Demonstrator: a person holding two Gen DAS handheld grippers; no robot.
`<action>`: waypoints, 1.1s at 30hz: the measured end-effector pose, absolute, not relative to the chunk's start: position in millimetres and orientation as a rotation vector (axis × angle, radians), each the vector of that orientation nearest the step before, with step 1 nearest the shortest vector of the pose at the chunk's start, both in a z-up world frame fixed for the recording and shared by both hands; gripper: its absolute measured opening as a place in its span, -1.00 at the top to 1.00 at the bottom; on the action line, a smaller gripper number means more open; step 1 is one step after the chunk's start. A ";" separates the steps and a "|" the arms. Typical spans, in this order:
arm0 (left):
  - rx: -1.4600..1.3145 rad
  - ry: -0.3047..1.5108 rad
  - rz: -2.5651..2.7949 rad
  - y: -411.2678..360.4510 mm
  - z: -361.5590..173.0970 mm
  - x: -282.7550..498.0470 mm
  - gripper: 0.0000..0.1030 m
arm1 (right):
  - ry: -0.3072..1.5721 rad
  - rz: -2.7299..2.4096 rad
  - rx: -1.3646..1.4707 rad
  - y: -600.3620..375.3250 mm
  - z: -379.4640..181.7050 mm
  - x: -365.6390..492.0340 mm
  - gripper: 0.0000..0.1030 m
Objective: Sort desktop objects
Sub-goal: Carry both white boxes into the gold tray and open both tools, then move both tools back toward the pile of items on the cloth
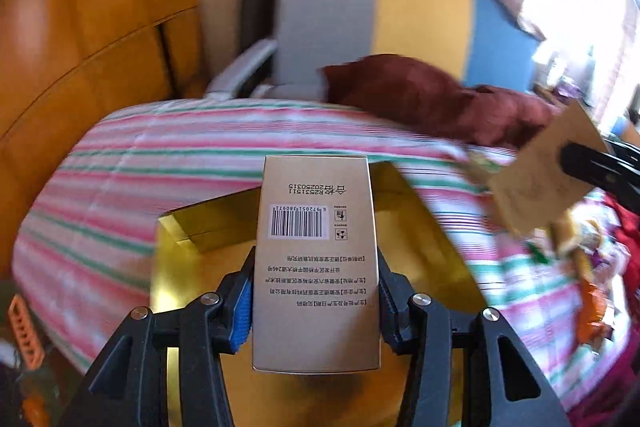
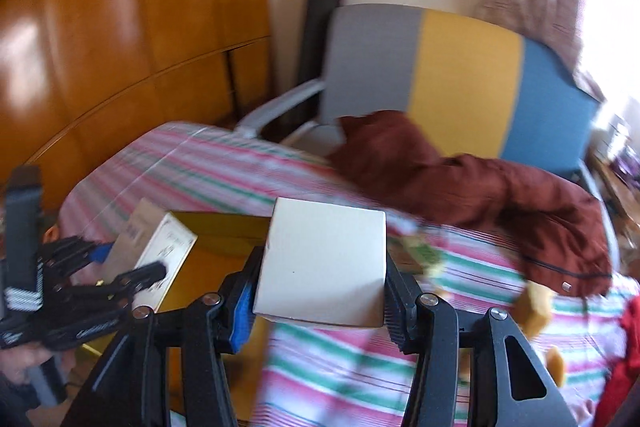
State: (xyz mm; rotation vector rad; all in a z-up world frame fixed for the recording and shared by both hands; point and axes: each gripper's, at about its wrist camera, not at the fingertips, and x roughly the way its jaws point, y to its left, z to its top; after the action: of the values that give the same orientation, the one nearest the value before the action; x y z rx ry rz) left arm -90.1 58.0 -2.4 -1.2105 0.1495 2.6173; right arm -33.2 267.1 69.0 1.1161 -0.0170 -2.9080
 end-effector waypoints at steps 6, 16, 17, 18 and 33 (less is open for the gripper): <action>-1.348 0.032 2.729 -5.9 -28.4 -116.8 -0.22 | -0.012 -2.804 1.143 195.2 52.1 -81.7 -0.19; -1.276 -0.108 2.783 -36.4 -21.4 -76.9 -0.36 | 0.198 -2.760 1.141 135.6 38.8 -69.5 -0.66; -1.276 -0.123 2.776 -36.6 -20.9 -72.9 -0.36 | 0.217 -2.763 1.140 134.3 37.6 -63.6 -0.66; -1.273 -0.140 2.765 -37.0 -20.5 -67.8 -0.36 | 0.225 -2.765 1.141 134.6 37.8 -59.8 -0.66; -1.295 -0.109 2.683 -12.6 -19.5 -34.3 -0.36 | 0.321 -2.904 1.081 152.4 52.5 2.9 -0.77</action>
State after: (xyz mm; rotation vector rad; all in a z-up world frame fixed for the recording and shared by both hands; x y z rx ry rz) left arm -34.3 -12.6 -19.5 -1.2951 -0.1092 2.6832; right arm 2.9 152.4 52.5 1.0814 0.3205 -2.9039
